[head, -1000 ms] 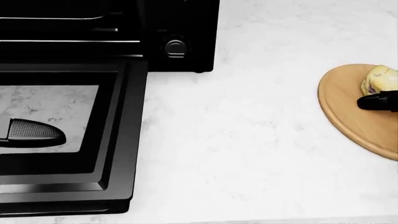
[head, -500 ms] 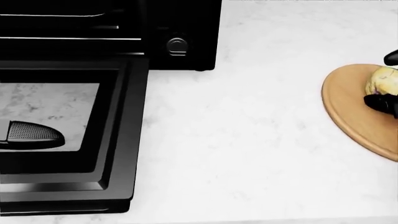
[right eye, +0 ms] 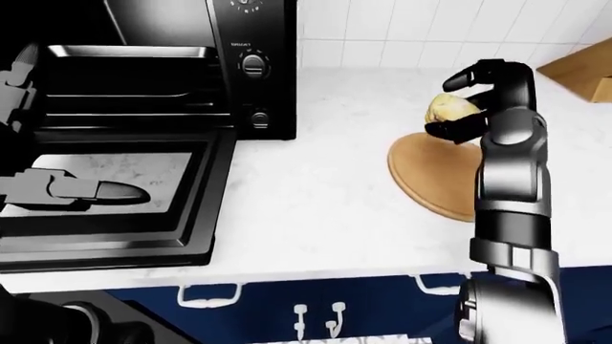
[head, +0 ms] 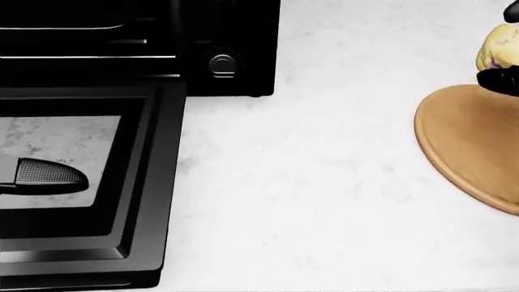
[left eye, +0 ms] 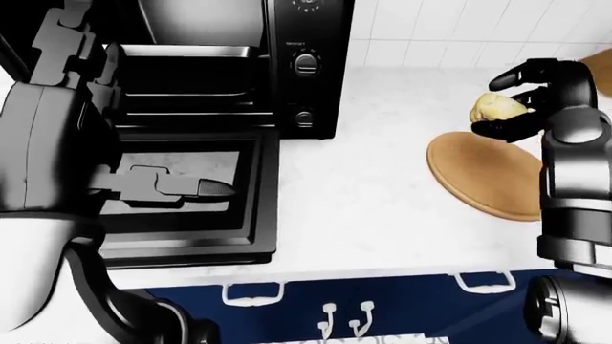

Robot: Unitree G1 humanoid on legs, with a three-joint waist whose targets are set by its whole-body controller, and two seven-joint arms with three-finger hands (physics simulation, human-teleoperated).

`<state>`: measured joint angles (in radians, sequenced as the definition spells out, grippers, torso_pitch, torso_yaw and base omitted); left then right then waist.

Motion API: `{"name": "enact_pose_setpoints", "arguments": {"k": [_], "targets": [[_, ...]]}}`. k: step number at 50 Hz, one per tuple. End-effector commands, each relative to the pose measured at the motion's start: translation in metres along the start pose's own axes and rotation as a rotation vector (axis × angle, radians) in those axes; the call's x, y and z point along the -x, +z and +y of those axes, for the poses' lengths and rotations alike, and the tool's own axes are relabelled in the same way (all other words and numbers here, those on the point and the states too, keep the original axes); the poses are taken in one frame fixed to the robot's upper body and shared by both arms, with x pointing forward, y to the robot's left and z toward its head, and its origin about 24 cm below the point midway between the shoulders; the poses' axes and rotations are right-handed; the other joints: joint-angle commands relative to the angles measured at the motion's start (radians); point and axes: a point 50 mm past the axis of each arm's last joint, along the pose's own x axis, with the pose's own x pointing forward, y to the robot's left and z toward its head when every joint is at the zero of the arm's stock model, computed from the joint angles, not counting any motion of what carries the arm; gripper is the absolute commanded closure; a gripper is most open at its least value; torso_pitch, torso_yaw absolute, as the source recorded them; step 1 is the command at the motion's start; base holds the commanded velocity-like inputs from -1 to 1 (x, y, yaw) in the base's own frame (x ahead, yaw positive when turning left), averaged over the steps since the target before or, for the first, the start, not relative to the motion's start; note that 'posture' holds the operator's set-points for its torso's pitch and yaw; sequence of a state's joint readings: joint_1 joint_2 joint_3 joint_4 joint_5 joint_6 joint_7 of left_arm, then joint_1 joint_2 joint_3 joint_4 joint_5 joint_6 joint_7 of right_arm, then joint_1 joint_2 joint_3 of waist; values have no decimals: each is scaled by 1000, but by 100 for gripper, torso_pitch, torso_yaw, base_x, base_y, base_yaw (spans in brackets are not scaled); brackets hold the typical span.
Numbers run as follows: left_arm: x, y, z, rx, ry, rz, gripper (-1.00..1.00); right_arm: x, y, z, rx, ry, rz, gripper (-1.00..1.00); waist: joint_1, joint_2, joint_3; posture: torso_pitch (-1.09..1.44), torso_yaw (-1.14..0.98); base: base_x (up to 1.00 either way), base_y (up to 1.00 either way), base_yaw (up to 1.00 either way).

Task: Place the scone on the tray of the toaster oven.

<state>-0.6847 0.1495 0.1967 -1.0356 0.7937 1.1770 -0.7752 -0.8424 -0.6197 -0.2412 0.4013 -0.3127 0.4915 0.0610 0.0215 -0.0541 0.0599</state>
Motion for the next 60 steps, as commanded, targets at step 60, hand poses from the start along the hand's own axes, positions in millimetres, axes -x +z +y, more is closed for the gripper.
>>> {"name": "enact_pose_setpoints", "arguments": {"k": [60], "targets": [[0, 16, 0, -2, 2, -115, -100, 135, 222, -61, -496, 240, -603, 100, 68, 21, 2, 0, 12, 0, 0, 0]]}}
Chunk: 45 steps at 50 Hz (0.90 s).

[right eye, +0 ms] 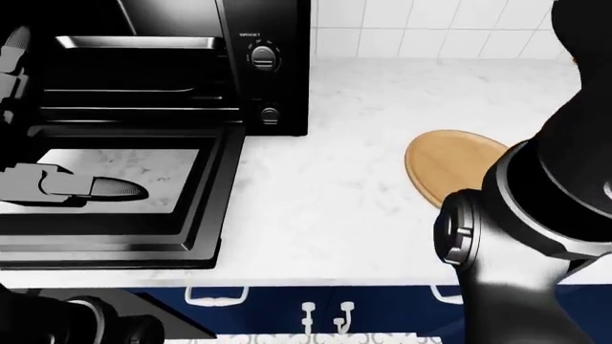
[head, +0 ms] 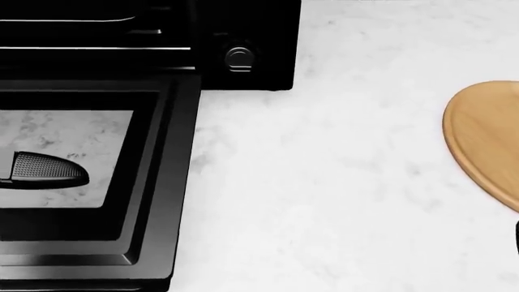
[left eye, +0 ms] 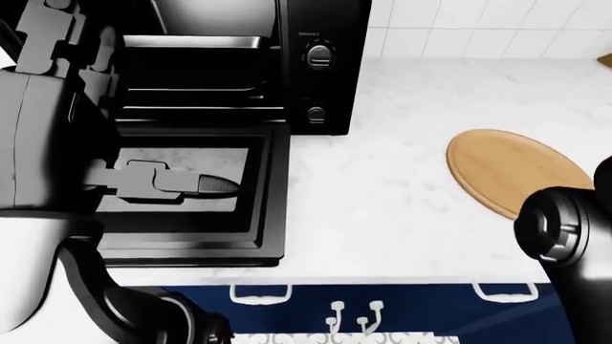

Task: Place the scone on the tray of the toaster oven.

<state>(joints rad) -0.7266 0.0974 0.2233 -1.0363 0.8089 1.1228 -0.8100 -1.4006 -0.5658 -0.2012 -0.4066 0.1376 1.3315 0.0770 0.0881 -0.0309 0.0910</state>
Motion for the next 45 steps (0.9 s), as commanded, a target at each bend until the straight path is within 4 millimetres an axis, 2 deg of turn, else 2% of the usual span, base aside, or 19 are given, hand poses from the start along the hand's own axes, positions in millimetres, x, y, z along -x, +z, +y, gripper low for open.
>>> {"name": "enact_pose_setpoints", "arguments": {"k": [1, 6, 12, 15, 19, 27, 32, 45], "targets": [[0, 8, 0, -23, 7, -50, -100, 1, 15, -3, 0, -19, -78, 100, 4, -2, -28, 0, 13, 0, 0, 0], [1, 5, 0, -23, 9, -47, -100, -3, 9, 11, 8, 30, -66, 100, 21, -3, -28, 0, 14, 0, 0, 0], [2, 4, 0, -24, 7, -45, -100, 5, 4, 30, 8, 104, -50, 100, 43, -3, -29, 0, 17, 0, 0, 0], [2, 4, 1, -26, 9, -42, -100, 6, 7, 32, -4, 109, -52, 100, 55, -3, -30, 0, 18, 0, 0, 0], [2, 3, 0, -27, 9, -41, -100, 10, -2, 41, -1, 138, -34, 100, 73, -2, -29, 0, 19, 0, 0, 0], [2, 3, 0, -31, 11, -41, -100, 11, -5, 52, 2, 180, -30, 100, 109, 2, -35, 0, 22, 0, 0, 0], [2, 3, 1, -32, 12, -41, -100, 6, -2, 52, 5, 179, -38, 100, 135, 8, -39, 0, 24, 0, 0, 0], [1, 5, 2, -33, 9, -46, -100, 0, -11, 62, 13, 202, -27, 100, 212, 20, -52, 0, 29, 0, 0, 0]]}}
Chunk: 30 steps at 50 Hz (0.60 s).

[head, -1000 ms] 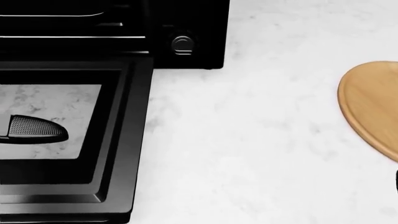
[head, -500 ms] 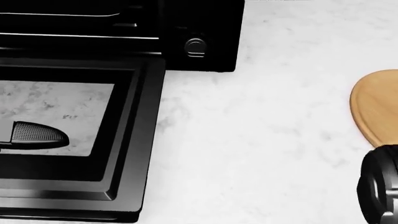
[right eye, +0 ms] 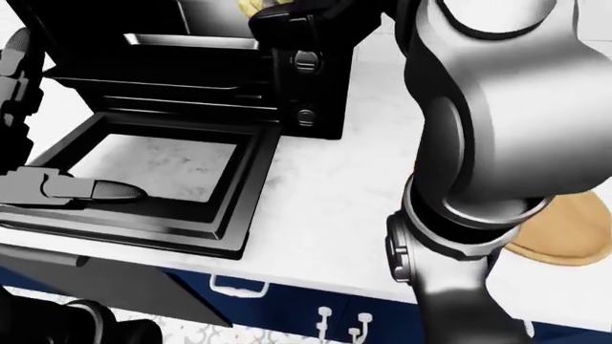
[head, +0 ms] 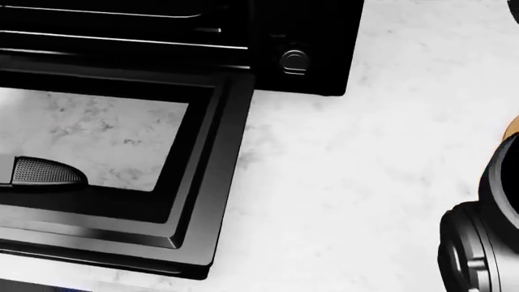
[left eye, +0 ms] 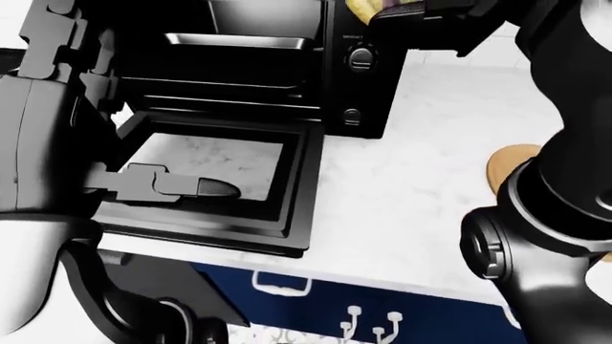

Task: Place the scone on the tray of the toaster oven.

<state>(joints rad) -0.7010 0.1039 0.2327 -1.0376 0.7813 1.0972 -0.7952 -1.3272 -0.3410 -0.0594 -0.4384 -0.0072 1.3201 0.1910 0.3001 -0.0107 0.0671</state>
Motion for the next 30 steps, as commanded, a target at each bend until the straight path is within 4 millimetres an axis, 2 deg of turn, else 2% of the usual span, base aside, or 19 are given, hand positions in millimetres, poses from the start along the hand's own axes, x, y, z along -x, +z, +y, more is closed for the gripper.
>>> {"name": "enact_pose_setpoints", "arguments": {"k": [1, 12, 30], "targets": [[0, 7, 1, -17, 11, -44, -100, 3, 17, -6, 10, -34, -90, 100, 6, 1, -29, 0, 30, 0, 0, 0], [1, 4, 1, -14, 15, -39, -100, -3, 10, 4, 7, -5, -83, 100, 71, 7, -37, 0, 34, 0, 0, 0], [2, 2, 1, -14, 15, -34, -100, -12, 1, 7, 9, 3, -72, 100, 170, 7, -48, 0, 41, 0, 0, 0]]}}
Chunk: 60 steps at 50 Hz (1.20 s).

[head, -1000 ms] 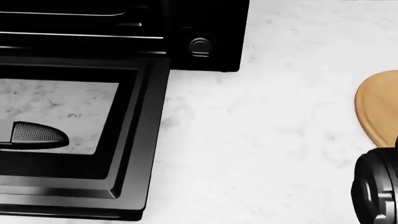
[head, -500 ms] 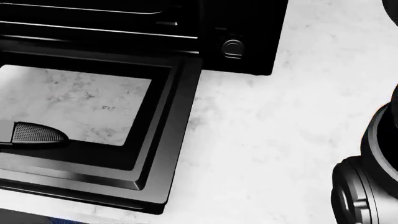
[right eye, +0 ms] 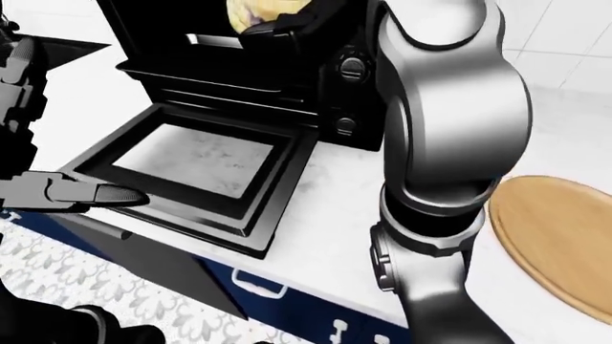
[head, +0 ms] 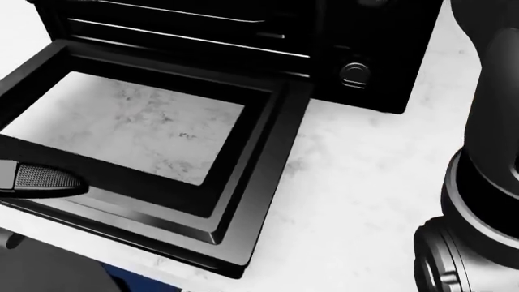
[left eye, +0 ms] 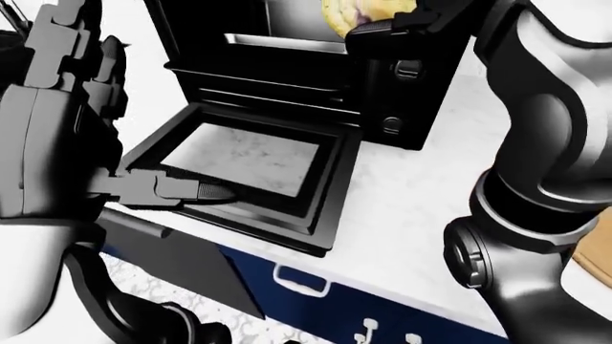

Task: Place the scone on the tray of the toaster oven.

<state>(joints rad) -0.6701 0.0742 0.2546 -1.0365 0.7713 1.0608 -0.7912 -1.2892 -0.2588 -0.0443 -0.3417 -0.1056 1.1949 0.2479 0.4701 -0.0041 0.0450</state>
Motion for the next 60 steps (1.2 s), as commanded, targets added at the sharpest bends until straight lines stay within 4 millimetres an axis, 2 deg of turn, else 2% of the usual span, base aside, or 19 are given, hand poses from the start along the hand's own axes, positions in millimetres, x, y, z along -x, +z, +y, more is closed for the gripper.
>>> {"name": "enact_pose_setpoints", "arguments": {"k": [1, 5, 12, 18, 26, 36, 47, 53, 60], "targets": [[0, 7, 1, -21, 7, -44, -100, 3, 17, -6, 15, -36, -85, 100, 5, 0, -27, 0, 41, 0, 0, 0], [1, 8, 2, -20, 10, -47, -100, 1, 15, -6, 17, -32, -80, 100, 23, -1, -36, -2, 41, 0, 0, 0], [0, 10, 3, -19, 11, -54, -100, -3, 14, -6, 24, -33, -75, 100, 43, -3, -67, -8, 41, 0, 0, 0], [-1, 13, 4, -27, 12, -65, -100, -11, 7, -8, 35, -40, -59, 100, 54, -4, -80, -8, 41, 0, 0, 0], [-1, 11, 3, -25, 10, -66, -100, -26, -11, -2, 36, -26, -30, 100, 61, -5, -88, -8, 41, 0, 0, 0], [-1, 9, 1, -23, 8, -64, -100, -29, -18, 12, 29, 26, -14, 100, 67, -4, -92, -8, 41, 0, 0, 0], [-1, 8, 2, -25, 10, -61, -100, -38, -22, 13, 42, 27, -7, 100, 73, -4, -97, -8, 41, 0, 0, 0], [0, 8, 2, -25, 9, -61, -100, -50, -41, 18, 59, 22, 30, 100, 74, -4, -100, -8, 41, 0, 0, 0], [0, 8, 1, -27, 7, -60, -100, -53, -59, 19, 58, 26, 63, 100, 77, -6, -102, -8, 41, 0, 0, 0]]}}
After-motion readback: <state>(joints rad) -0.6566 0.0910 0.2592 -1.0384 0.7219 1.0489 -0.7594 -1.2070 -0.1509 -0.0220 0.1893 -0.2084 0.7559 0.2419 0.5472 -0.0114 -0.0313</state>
